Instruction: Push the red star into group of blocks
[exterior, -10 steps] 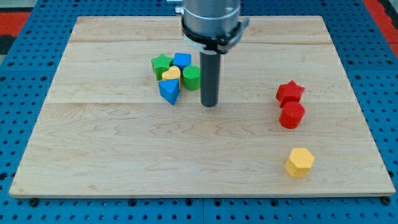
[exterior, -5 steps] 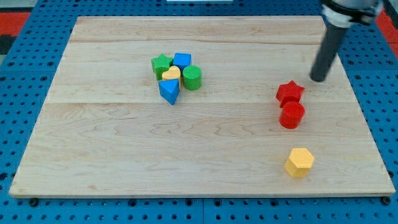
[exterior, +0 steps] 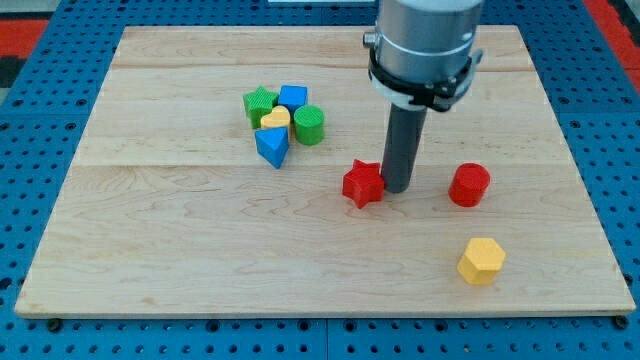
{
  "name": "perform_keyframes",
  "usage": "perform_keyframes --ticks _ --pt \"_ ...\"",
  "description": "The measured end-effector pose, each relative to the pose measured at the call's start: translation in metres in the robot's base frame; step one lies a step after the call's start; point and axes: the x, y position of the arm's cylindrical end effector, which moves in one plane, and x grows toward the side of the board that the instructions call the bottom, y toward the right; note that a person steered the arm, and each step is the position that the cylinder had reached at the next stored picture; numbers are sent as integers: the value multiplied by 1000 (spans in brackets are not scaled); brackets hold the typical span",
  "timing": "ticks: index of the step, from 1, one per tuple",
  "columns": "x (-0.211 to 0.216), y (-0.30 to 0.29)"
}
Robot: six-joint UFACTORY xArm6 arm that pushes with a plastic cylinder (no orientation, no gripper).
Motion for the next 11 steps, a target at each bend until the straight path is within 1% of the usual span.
perform_keyframes --ticks 1,2,3,4,5,6,7,8,10,11 --pt "3 -62" --pt "-17 -116" --pt "-27 -145" --pt "-27 -183" --pt "-27 -204" --pt "-18 -214" --pt "-10 -259" --pt "-11 -280" --pt "-28 -261" --pt "-45 -261"
